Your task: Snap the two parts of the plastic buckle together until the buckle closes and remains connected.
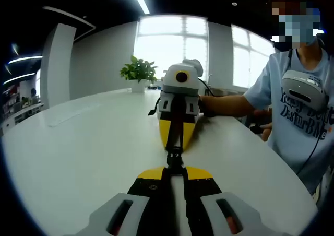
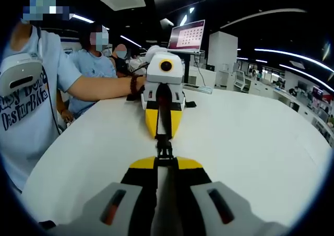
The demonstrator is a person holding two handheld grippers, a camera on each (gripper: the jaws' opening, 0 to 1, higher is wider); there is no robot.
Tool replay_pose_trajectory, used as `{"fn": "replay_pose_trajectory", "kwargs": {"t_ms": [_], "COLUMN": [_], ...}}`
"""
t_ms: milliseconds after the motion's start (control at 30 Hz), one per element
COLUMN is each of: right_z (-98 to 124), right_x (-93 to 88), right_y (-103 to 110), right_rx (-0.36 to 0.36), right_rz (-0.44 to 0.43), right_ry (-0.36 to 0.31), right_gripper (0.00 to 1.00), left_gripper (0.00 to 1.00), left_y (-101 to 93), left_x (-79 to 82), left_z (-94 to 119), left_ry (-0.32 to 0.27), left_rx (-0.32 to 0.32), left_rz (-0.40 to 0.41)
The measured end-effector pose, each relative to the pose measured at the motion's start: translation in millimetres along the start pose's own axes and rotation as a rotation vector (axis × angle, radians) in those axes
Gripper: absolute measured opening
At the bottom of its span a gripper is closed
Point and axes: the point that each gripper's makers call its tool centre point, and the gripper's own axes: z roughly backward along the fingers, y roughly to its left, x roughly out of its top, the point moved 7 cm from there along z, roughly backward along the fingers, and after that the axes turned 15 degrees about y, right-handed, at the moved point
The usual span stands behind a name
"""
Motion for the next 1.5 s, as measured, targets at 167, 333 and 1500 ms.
{"fn": "replay_pose_trajectory", "kwargs": {"t_ms": [167, 333, 1500], "right_z": [-0.5, -0.9, -4.7], "right_x": [0.2, 0.1, 3.8], "right_y": [0.1, -0.4, 3.8], "right_rx": [0.004, 0.004, -0.007], "right_rz": [0.004, 0.012, 0.057], "right_ry": [-0.001, -0.003, 0.009], "right_gripper": [0.13, 0.13, 0.12], "left_gripper": [0.11, 0.11, 0.10], "left_y": [-1.1, -0.9, -3.8], "left_x": [0.4, 0.4, 2.8], "left_z": [-1.0, -1.1, -2.6], "left_ry": [0.000, 0.001, 0.020], "left_rx": [0.001, 0.001, 0.005], "left_rz": [-0.002, -0.004, -0.023]}}
